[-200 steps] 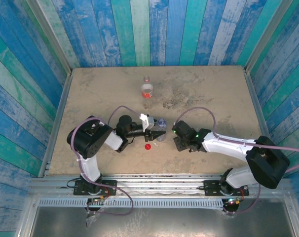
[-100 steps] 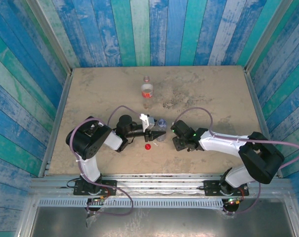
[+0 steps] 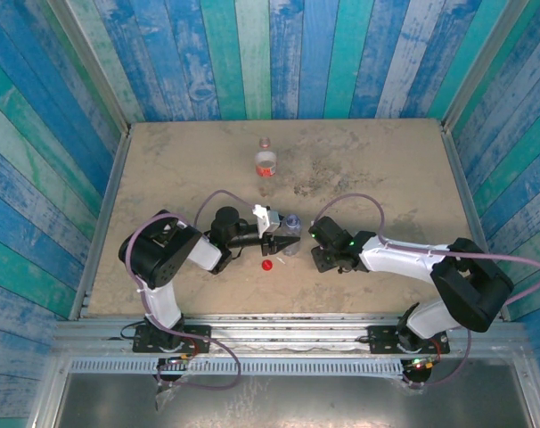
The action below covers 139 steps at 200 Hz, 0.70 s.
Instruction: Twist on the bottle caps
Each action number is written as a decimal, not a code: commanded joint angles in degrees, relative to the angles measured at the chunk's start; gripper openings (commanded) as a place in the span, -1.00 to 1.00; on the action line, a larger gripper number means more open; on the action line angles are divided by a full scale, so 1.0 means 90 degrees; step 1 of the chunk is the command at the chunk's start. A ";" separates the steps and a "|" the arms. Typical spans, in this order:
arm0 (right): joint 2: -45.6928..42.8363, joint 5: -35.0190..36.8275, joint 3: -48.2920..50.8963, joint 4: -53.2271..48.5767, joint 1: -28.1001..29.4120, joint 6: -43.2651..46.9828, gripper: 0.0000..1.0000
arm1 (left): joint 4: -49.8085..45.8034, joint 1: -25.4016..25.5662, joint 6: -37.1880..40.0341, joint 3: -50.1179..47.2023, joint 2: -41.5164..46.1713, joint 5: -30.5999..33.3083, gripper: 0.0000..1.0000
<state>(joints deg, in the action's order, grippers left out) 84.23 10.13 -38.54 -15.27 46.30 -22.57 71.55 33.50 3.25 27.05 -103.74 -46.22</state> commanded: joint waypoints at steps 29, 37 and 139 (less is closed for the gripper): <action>0.0085 -0.0144 0.0077 0.0044 -0.0044 -0.0075 -0.18 | -0.0591 0.0019 0.0068 -0.0046 0.0135 -0.0041 0.11; 0.0075 -0.0166 0.0085 0.0052 -0.0047 -0.0080 -0.18 | -0.0601 0.0015 0.0063 -0.0046 0.0146 -0.0050 0.11; -0.0050 -0.0173 0.0162 0.0019 -0.0046 -0.0088 -0.34 | -0.0684 0.0019 0.0079 -0.0024 0.0168 -0.0045 0.11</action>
<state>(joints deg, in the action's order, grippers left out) 84.42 8.93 -37.71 -14.48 46.19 -23.14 71.05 33.50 3.25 27.31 -103.68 -46.24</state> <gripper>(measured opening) 0.339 0.557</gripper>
